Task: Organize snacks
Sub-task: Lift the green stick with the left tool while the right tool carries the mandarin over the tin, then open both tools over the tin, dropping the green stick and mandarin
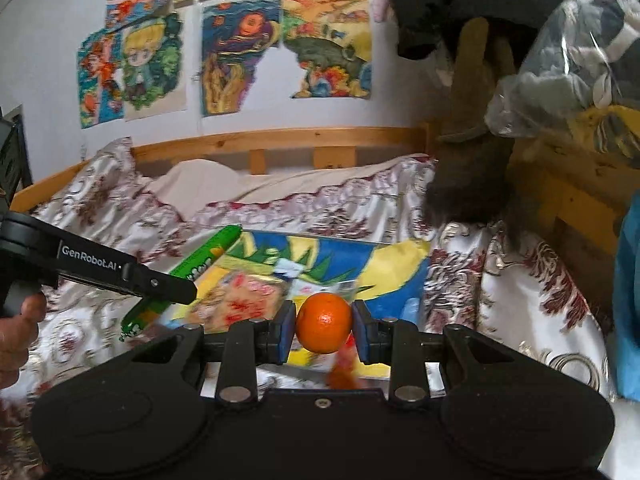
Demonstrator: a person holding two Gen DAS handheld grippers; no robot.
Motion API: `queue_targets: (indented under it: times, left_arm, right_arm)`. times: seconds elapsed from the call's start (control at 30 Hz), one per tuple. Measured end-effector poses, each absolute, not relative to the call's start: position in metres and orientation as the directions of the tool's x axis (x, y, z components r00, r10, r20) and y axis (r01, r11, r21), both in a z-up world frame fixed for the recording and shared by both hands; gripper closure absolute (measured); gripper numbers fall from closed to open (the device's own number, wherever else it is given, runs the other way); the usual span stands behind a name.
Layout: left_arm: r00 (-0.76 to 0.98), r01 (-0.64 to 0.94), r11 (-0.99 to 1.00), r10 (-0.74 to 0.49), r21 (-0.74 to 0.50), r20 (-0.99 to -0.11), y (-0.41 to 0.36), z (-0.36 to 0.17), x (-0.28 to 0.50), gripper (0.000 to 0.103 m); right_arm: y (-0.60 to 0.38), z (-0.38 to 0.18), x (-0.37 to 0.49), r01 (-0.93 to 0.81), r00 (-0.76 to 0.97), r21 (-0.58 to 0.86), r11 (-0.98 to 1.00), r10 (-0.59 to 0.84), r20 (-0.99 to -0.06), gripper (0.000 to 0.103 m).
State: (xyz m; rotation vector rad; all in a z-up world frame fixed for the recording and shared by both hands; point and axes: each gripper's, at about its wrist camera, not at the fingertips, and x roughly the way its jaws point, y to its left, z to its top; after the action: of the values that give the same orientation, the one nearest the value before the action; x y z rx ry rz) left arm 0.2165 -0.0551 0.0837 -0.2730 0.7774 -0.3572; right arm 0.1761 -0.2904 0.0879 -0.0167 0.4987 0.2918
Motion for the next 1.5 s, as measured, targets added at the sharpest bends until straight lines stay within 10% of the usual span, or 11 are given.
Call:
queue_targets:
  times: [1.5]
  left_arm:
    - [0.635, 0.181, 0.944, -0.327, -0.277, -0.7, -0.095, -0.013, 0.342, 0.084]
  right_arm:
    - [-0.305, -0.016, 0.34, -0.23, 0.702, 0.2, 0.952, 0.305, -0.643, 0.07]
